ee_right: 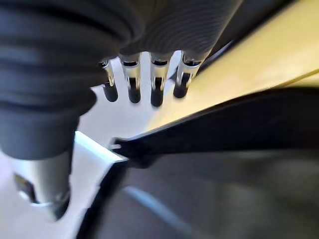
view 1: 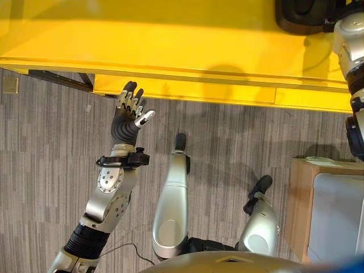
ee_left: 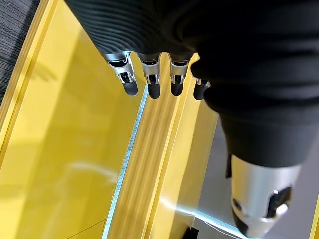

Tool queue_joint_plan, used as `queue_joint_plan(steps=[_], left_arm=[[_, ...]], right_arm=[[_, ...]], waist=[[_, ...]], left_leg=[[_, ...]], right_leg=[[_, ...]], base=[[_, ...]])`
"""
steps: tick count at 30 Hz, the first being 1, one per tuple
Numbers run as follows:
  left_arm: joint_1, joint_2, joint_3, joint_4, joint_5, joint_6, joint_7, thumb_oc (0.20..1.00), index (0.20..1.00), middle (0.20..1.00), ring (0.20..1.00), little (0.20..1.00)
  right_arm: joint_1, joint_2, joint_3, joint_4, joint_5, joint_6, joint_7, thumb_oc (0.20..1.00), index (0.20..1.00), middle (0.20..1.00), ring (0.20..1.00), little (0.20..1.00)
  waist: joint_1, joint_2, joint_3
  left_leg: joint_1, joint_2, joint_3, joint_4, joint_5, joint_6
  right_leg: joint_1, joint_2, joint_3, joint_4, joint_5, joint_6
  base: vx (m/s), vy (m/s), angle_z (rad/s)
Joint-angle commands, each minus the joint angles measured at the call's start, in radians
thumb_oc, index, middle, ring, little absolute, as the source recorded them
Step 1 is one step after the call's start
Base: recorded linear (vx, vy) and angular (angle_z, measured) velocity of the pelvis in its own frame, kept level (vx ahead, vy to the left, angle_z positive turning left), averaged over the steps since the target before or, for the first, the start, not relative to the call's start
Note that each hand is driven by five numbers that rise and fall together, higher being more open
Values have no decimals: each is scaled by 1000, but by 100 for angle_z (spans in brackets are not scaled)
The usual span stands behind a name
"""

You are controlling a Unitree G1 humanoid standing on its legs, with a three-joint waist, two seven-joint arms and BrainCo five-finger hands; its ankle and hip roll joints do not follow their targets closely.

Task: Move parts from the plastic box to the shelf.

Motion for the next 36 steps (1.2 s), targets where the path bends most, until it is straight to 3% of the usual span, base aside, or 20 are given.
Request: queue_joint_plan(steps=[1,7,9,14,15,16,17,20,24,26,28,32,34,36], left_arm=[[-15,19,-13,-30,0,-61,12,1000,1000,1000,1000,1000],[-5,28,-4,-21,-9,-58,6,1000,1000,1000,1000,1000],[-3,31,-1,-22,-10,-53,2,1000,1000,1000,1000,1000],[5,30,5,-9,-5,-33,5,1000,1000,1000,1000,1000],[10,24,16,-7,-2,-22,0,1000,1000,1000,1000,1000],[14,28,14,-8,-2,-22,0,1000,1000,1000,1000,1000],[28,28,27,-4,7,-7,0,1000,1000,1000,1000,1000],[52,28,43,-7,6,9,-8,1000,1000,1000,1000,1000],[122,-4,86,-2,20,41,-41,1000,1000,1000,1000,1000],[137,-9,96,-1,23,46,-49,1000,1000,1000,1000,1000],[177,-40,123,10,39,56,-75,1000,1000,1000,1000,1000],[211,-63,155,27,53,58,-104,1000,1000,1000,1000,1000],[259,-96,196,39,70,60,-141,1000,1000,1000,1000,1000],[277,-103,211,41,73,55,-152,1000,1000,1000,1000,1000]], right_arm=[[-43,-73,12,-105,1,-69,-49,1000,1000,1000,1000,1000],[2,-84,-23,-320,-67,-70,-81,1000,1000,1000,1000,1000],[34,-88,-49,-400,-101,-65,-94,1000,1000,1000,1000,1000],[199,-35,-164,-649,-165,-63,-107,1000,1000,1000,1000,1000],[310,12,-228,-753,-87,-109,-91,1000,1000,1000,1000,1000],[321,14,-235,-760,-88,-108,-90,1000,1000,1000,1000,1000],[415,45,-272,-882,-95,-110,-57,1000,1000,1000,1000,1000],[557,114,-312,-992,-52,-146,-16,1000,1000,1000,1000,1000],[951,255,-380,-1223,60,-194,141,1000,1000,1000,1000,1000],[1022,274,-381,-1260,73,-197,178,1000,1000,1000,1000,1000],[1230,318,-400,-1344,126,-199,274,1000,1000,1000,1000,1000],[1435,316,-432,-1403,124,-191,350,1000,1000,1000,1000,1000],[1630,312,-480,-1432,144,-182,450,1000,1000,1000,1000,1000],[1669,303,-503,-1445,122,-182,465,1000,1000,1000,1000,1000]], waist=[[12,29,-24],[-5,25,-33],[-12,26,-36],[-37,20,-47],[-53,19,-50],[-51,15,-52],[-68,13,-58],[-80,8,-68],[-135,-3,-110],[-144,-4,-124],[-180,-8,-159],[-221,-7,-198],[-262,0,-244],[-273,7,-259]], left_leg=[[37,10,3,-107,48,4],[54,16,9,-109,51,3],[57,16,16,-121,78,12],[103,26,28,-150,89,10],[122,37,36,-161,93,10],[125,37,37,-163,93,9],[154,49,47,-180,100,8],[193,64,59,-214,117,7],[296,109,99,-299,150,3],[319,119,106,-321,160,-2],[393,147,142,-386,187,-11],[466,173,180,-447,212,-26],[537,202,211,-501,234,-46],[556,211,224,-518,242,-49]], right_leg=[[-5,-1,35,223,-159,1],[0,-1,46,224,-160,1],[-1,-3,40,215,-140,-6],[23,0,46,192,-131,-7],[29,4,51,182,-128,-7],[31,4,51,181,-127,-7],[42,10,57,165,-123,-5],[56,19,68,143,-114,-5],[101,34,81,82,-91,7],[111,37,83,70,-89,10],[131,56,106,40,-75,15],[147,75,134,23,-73,20],[176,99,148,12,-88,22],[179,111,162,7,-88,21]], base=[[0,0,0],[-16,6,0],[-87,41,-4],[-11,3,-5],[-13,8,-12],[-11,0,-8],[-7,-2,-17],[-4,-18,-27],[16,-52,-31],[17,-34,-26],[40,-50,-25],[29,-57,-37],[69,-94,-25],[44,-92,-38]])
